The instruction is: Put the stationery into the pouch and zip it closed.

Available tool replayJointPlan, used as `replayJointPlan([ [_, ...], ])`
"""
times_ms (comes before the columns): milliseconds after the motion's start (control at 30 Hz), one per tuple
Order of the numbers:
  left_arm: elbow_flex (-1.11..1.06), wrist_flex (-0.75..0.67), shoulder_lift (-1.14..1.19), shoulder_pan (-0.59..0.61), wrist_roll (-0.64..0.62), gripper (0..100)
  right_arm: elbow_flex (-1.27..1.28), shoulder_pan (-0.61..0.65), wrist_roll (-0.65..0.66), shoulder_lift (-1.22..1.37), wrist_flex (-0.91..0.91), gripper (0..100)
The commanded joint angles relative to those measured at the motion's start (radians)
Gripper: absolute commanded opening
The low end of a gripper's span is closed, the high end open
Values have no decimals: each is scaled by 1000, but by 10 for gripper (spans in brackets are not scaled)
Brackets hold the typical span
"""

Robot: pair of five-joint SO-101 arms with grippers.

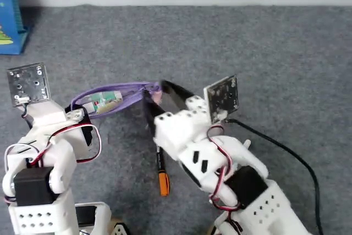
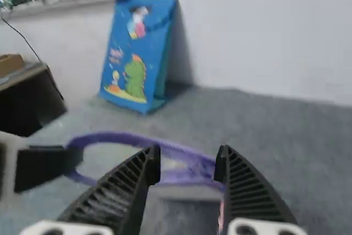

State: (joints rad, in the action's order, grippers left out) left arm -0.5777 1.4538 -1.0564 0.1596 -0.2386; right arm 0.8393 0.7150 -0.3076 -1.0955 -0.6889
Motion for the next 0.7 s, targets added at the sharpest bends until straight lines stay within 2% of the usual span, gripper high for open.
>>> replayJointPlan([
  [0, -5, -14, 9, -2, -3, 12, -69, -36, -20, -27, -272, 173],
  [167, -4, -14, 9, 0, -3, 12, 66, -35, -21, -27, -321, 173],
  [433, -1, -14, 9, 69, -6, 12, 405, -18, -15, 1, 10, 171],
  [667, 1, -26, 8, 71, -8, 12, 341, 18, -21, 275, 74, 172],
])
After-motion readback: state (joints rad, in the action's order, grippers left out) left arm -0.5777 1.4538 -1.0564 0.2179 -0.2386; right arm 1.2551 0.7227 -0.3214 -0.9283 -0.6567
